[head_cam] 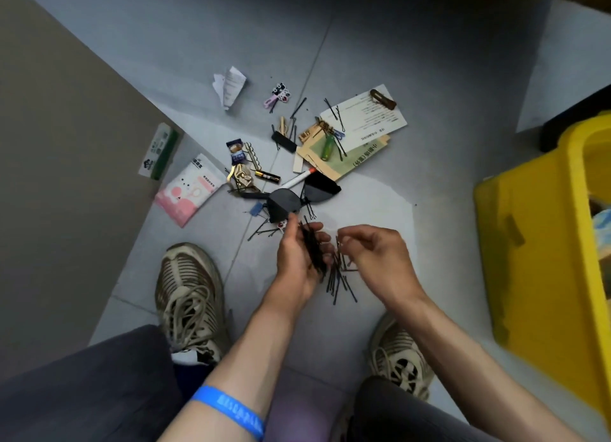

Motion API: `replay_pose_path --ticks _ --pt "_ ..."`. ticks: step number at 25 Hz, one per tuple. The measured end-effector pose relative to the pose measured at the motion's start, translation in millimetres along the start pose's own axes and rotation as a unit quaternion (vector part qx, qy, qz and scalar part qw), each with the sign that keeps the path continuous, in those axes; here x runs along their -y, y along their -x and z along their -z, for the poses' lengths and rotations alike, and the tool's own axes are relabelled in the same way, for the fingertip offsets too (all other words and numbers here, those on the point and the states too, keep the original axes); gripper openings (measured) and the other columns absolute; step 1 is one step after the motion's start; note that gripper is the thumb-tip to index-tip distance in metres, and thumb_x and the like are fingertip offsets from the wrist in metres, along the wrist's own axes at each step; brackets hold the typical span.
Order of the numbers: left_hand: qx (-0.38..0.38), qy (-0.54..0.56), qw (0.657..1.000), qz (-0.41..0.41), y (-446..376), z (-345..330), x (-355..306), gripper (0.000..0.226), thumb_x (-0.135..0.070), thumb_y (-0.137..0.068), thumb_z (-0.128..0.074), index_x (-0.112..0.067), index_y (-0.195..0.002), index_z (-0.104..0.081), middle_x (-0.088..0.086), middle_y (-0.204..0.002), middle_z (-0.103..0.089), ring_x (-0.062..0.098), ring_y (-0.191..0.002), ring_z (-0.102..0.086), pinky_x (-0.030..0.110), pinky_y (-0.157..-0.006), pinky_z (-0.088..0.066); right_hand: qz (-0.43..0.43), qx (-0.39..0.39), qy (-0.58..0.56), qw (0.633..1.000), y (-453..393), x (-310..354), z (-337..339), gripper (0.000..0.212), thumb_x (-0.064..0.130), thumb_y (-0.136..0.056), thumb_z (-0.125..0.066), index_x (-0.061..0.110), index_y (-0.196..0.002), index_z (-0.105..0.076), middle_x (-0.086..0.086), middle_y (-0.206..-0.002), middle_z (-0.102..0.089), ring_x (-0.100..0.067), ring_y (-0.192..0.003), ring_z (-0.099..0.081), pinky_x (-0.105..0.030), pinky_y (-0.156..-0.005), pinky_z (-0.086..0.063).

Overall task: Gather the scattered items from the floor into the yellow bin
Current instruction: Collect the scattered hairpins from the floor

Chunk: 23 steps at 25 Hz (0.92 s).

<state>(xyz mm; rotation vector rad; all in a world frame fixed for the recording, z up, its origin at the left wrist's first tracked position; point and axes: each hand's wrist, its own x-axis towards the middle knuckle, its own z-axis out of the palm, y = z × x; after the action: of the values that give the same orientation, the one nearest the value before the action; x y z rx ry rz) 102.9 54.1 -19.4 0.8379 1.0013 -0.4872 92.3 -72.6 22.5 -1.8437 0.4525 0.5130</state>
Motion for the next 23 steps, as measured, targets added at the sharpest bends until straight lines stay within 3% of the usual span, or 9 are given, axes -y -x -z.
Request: replay_pose_path --ticks 2,4,5,7,10,13,16,20,23 --pt "-0.018 -0.003 1.0 -0.011 1 6 -3 0.047 -0.052 -0.099 -0.037 -0.011 -0.086 -0.057 0.003 -0.061 -0.055 0.016 -0.048 -0.05 0.024 -0.045 -0.033 0.098 -0.025 0.24 0.966 6 -26 17 0.018 0.026 -0.087 -0.066 0.024 -0.104 -0.071 0.011 -0.096 -0.072 -0.008 -0.084 -0.068 -0.024 -0.075 -0.053" --pt "-0.033 -0.011 0.999 -0.016 2 12 -4 0.044 -0.049 -0.099 -0.039 -0.011 -0.085 -0.056 0.003 -0.061 -0.053 0.015 -0.047 -0.047 0.023 -0.044 -0.032 0.106 0.054 0.446 0.887 10 -55 21 0.025 0.027 -0.085 -0.062 0.019 -0.109 -0.065 0.001 -0.105 -0.065 -0.022 -0.09 -0.063 -0.031 -0.071 -0.05" --pt "-0.037 -0.013 0.999 -0.013 3 15 -3 0.043 -0.049 -0.099 -0.04 -0.012 -0.084 -0.056 0.003 -0.061 -0.052 0.015 -0.047 -0.047 0.023 -0.044 -0.032 0.107 0.074 0.489 0.862 9 -66 18 0.022 0.025 -0.085 -0.059 0.017 -0.105 -0.064 -0.002 -0.104 -0.062 -0.026 -0.091 -0.061 -0.033 -0.068 -0.047" --pt "-0.045 -0.012 0.999 -0.009 5 19 -1 0.043 -0.049 -0.098 -0.042 -0.012 -0.082 -0.056 0.003 -0.06 -0.052 0.015 -0.047 -0.047 0.022 -0.043 -0.033 0.134 0.069 0.491 0.858 0 -71 6 0.013 0.023 -0.086 -0.056 0.017 -0.093 -0.065 -0.003 -0.097 -0.061 -0.027 -0.086 -0.06 -0.033 -0.062 -0.043" --pt "-0.056 -0.007 0.998 -0.001 8 25 3 0.042 -0.049 -0.097 -0.045 -0.012 -0.082 -0.058 0.003 -0.059 -0.054 0.016 -0.048 -0.048 0.023 -0.044 -0.033 0.132 0.014 0.453 0.881 -12 -67 -6 0.016 0.03 -0.09 -0.055 0.017 -0.088 -0.066 -0.002 -0.091 -0.066 -0.026 -0.08 -0.062 -0.032 -0.063 -0.046" --pt "-0.067 -0.001 0.998 -0.005 8 31 4 0.04 -0.048 -0.096 -0.046 -0.012 -0.082 -0.058 0.002 -0.058 -0.053 0.016 -0.047 -0.048 0.023 -0.044 -0.034 0.067 -0.081 0.472 0.875 -3 -73 -9 0.042 0.053 -0.085 -0.058 0.012 -0.095 -0.062 -0.008 -0.091 -0.065 -0.029 -0.079 -0.062 -0.034 -0.061 -0.05" --pt "-0.071 0.003 0.997 -0.006 9 34 6 0.041 -0.047 -0.098 -0.043 -0.012 -0.082 -0.058 0.003 -0.058 -0.054 0.017 -0.047 -0.048 0.023 -0.045 -0.034 0.061 -0.081 0.509 0.855 4 -71 -25 0.064 0.063 -0.077 -0.064 0.006 -0.105 -0.058 -0.011 -0.095 -0.059 -0.031 -0.084 -0.059 -0.038 -0.063 -0.052" --pt "-0.069 -0.005 0.998 -0.005 12 37 8 0.042 -0.048 -0.098 -0.042 -0.012 -0.082 -0.058 0.002 -0.057 -0.056 0.016 -0.047 -0.049 0.024 -0.046 -0.034 0.132 -0.062 0.504 0.851 -3 -61 -43 0.036 0.034 -0.083 -0.069 0.005 -0.102 -0.063 -0.013 -0.093 -0.061 -0.033 -0.083 -0.059 -0.039 -0.064 -0.051" --pt "-0.079 -0.007 0.997 -0.004 12 41 6 0.042 -0.047 -0.098 -0.042 -0.012 -0.082 -0.057 0.003 -0.059 -0.055 0.017 -0.049 -0.049 0.026 -0.049 -0.032 0.131 -0.035 0.525 0.84 -5 -56 -48 0.008 0.015 -0.084 -0.067 0.006 -0.085 -0.067 -0.012 -0.082 -0.064 -0.032 -0.074 -0.062 -0.035 -0.055 -0.05"
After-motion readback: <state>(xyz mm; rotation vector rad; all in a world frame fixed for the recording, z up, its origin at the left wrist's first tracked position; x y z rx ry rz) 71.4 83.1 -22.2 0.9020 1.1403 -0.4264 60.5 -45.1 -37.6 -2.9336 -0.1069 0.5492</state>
